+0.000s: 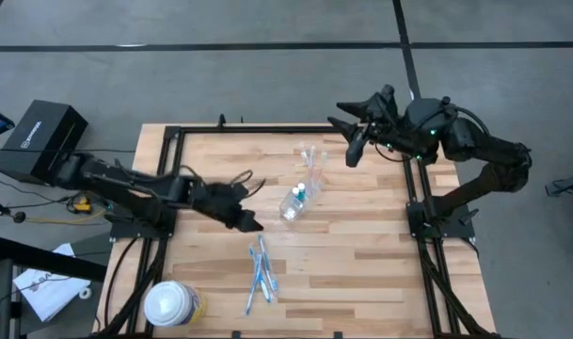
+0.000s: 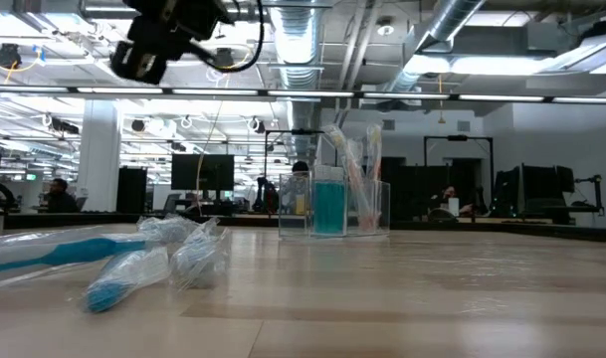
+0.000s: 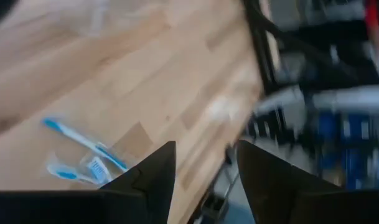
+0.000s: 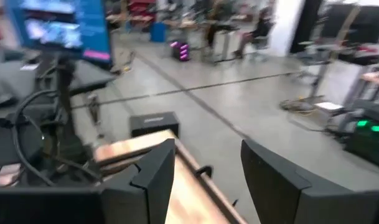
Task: Pick & Place toothbrushing station
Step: Put the left blue toothbrush into the left section of the transparent organizer
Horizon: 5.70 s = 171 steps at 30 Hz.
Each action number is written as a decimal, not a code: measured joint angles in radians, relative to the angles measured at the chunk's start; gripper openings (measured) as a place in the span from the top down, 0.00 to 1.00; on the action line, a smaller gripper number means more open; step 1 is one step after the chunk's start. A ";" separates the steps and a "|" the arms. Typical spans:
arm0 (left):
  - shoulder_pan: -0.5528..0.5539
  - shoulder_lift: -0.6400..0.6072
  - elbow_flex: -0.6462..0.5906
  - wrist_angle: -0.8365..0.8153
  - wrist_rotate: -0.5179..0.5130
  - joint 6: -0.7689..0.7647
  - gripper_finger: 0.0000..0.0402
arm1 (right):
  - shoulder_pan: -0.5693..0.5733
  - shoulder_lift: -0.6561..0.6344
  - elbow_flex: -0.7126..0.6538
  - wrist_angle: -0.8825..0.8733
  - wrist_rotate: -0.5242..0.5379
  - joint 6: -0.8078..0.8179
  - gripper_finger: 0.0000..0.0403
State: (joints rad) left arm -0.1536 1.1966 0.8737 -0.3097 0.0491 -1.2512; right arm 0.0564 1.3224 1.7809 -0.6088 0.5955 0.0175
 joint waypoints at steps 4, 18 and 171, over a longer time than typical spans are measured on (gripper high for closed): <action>-0.126 0.055 -0.005 0.008 -0.187 -0.254 0.61 | -0.035 -0.010 0.000 -0.095 -0.168 0.006 0.57; -0.287 0.376 0.049 0.173 -0.214 -0.593 0.61 | -0.052 -0.015 0.000 -0.169 -0.393 -0.078 0.56; 0.102 0.163 -0.112 0.839 -0.574 0.683 1.00 | -0.269 -0.027 0.000 0.030 -0.701 -0.008 0.61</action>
State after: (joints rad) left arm -0.0513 1.3595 0.7617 0.5297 -0.5246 -0.5684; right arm -0.2131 1.2957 1.7805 -0.5785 -0.1055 0.0092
